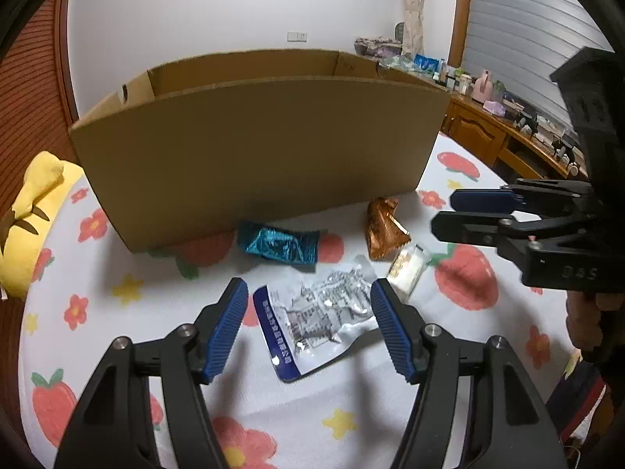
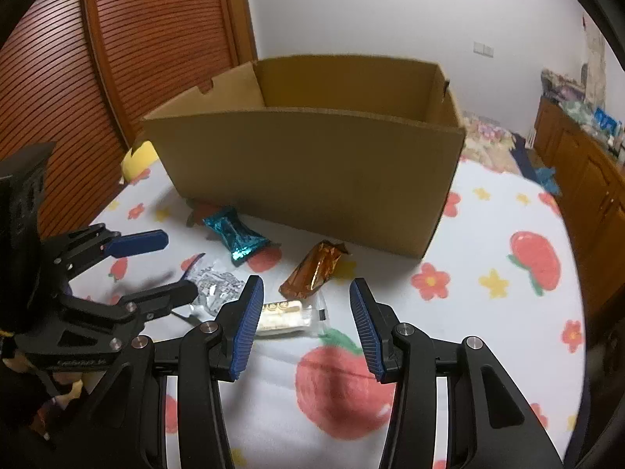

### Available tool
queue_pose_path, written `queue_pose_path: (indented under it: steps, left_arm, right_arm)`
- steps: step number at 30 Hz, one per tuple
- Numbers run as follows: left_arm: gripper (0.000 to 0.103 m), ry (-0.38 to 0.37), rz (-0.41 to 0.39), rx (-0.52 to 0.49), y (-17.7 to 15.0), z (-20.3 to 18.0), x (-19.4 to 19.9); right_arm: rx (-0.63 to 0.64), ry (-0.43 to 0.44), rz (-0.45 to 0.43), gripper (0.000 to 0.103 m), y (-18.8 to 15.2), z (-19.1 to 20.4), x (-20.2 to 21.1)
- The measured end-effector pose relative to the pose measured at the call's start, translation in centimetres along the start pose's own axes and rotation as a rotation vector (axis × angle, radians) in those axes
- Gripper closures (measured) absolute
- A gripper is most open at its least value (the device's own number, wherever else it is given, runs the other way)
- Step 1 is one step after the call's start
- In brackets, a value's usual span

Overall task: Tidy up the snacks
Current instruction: 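Lower the left tool onto the white-blue pouch while the right tool approaches the gold candy, then grasp the white-blue pouch with the left tool while the right tool grasps the gold candy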

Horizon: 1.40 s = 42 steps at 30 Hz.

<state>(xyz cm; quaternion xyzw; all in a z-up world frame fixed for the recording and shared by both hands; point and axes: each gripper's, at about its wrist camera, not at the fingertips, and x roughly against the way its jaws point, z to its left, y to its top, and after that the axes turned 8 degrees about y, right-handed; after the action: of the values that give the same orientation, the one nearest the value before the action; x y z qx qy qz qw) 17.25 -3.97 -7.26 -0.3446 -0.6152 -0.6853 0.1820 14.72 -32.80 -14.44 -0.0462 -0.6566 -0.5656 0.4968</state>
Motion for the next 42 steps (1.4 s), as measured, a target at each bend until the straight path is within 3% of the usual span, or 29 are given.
queue_pose_path:
  steps: [14, 17, 20, 23, 36, 42]
  left_arm:
    - [0.031, -0.029, 0.032, 0.038, -0.2, 0.6, -0.9]
    - [0.03, -0.035, 0.039, 0.047, 0.0, 0.7, -1.1]
    - [0.029, -0.039, 0.047, 0.052, 0.3, 0.7, -1.4]
    - [0.029, -0.037, 0.056, 0.06, 0.5, 0.7, -1.8]
    - [0.029, -0.018, 0.072, 0.042, 1.1, -0.8, -3.0]
    - [0.022, 0.007, 0.062, 0.032, 0.9, -1.3, -3.3]
  right_arm:
    - [-0.069, 0.015, 0.087, 0.063, 1.6, -1.8, -5.7]
    - [-0.066, 0.014, 0.106, 0.073, 1.6, -1.8, -6.4]
    - [-0.063, 0.022, 0.096, 0.085, 1.5, -1.9, -6.2]
    - [-0.044, 0.012, 0.088, 0.088, 1.4, -1.8, -6.0]
    - [-0.037, 0.011, -0.021, 0.088, -0.7, -1.5, -0.9]
    - [-0.032, 0.021, -0.041, 0.088, -2.6, -0.6, 0.6]
